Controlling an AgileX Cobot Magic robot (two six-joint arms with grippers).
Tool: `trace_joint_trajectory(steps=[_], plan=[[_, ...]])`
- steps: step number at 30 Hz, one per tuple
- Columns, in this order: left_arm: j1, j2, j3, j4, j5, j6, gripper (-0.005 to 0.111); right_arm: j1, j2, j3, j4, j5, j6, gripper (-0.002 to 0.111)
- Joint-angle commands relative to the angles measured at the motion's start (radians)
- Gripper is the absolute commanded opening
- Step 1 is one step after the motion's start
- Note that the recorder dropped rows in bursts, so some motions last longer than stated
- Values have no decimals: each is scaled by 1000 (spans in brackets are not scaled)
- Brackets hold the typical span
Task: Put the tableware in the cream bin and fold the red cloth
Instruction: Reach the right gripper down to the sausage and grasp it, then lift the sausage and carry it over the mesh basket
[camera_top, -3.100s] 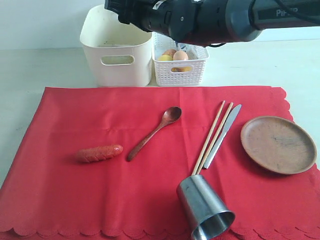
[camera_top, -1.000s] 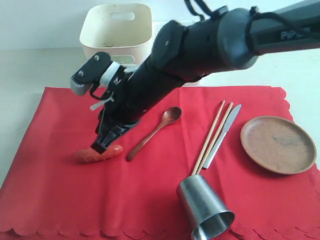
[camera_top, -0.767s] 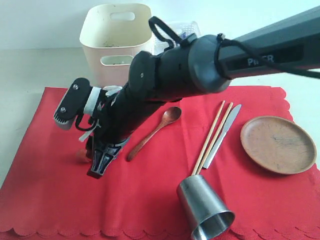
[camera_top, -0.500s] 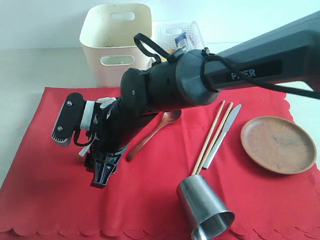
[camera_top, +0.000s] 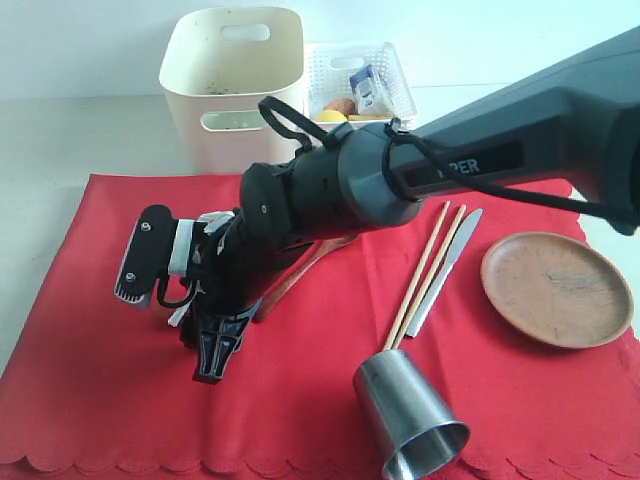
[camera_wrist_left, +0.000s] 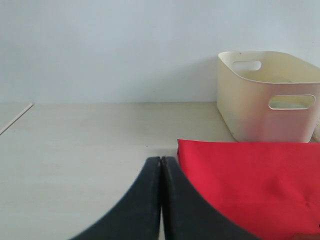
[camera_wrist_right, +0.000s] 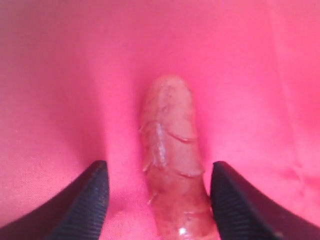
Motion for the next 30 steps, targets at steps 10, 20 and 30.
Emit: trace_joint_trajectory(steps=[10,20,30], plan=[[2,-5,3,0,-4,-6,2,2,-1,-2,-5,-5,10,5],[2,-5,3,0,-4,-6,2,2,-73,-2,-14,6,138,0],[2,-5,3,0,-4,-6,2,-6,-220,-2,-133,36,234,0]])
